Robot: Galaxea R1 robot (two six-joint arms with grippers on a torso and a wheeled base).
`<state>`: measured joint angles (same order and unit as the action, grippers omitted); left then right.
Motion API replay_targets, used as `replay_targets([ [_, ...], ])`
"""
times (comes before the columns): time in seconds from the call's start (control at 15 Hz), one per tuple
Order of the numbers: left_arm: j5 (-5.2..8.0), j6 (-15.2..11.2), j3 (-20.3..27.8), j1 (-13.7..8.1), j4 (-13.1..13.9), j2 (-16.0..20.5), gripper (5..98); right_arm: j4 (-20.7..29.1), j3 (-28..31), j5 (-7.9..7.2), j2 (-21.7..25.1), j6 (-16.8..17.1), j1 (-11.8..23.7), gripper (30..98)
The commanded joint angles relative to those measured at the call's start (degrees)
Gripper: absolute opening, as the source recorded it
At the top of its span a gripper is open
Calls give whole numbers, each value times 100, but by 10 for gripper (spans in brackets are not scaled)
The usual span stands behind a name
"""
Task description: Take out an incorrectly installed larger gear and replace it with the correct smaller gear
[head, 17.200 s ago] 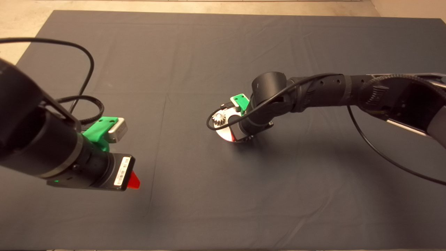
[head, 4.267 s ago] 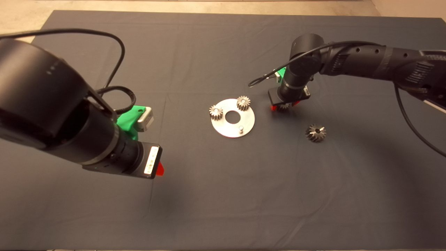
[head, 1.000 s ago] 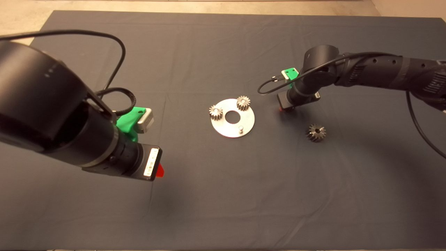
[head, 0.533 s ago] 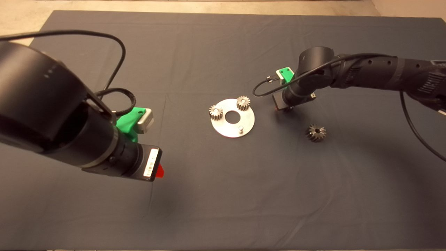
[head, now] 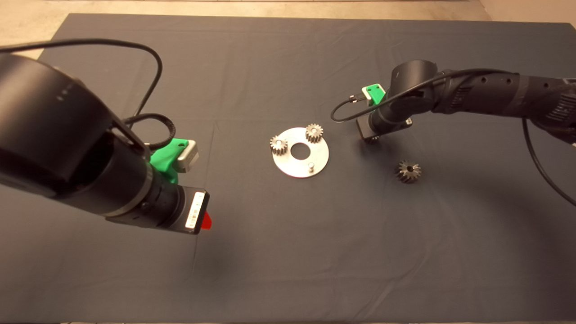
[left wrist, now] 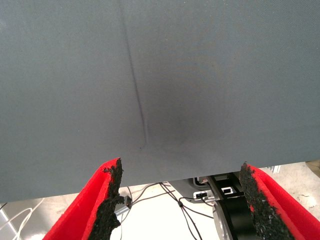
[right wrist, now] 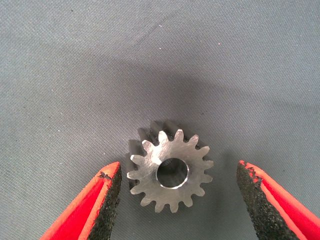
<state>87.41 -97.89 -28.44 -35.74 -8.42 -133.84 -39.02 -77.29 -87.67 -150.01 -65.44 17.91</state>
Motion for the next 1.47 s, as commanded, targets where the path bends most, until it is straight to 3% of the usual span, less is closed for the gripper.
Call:
replay_targets([
  [0.0,655,-2,59,-47,-54,-16,592,-184,92,-733,28,-74,99,614],
  [0.4,664,-2,147,-47,-54,2,592,-185,145,-733,36,-74,99,509],
  [1.4,664,7,121,-47,-54,-16,592,-441,138,-733,230,-259,-94,509],
])
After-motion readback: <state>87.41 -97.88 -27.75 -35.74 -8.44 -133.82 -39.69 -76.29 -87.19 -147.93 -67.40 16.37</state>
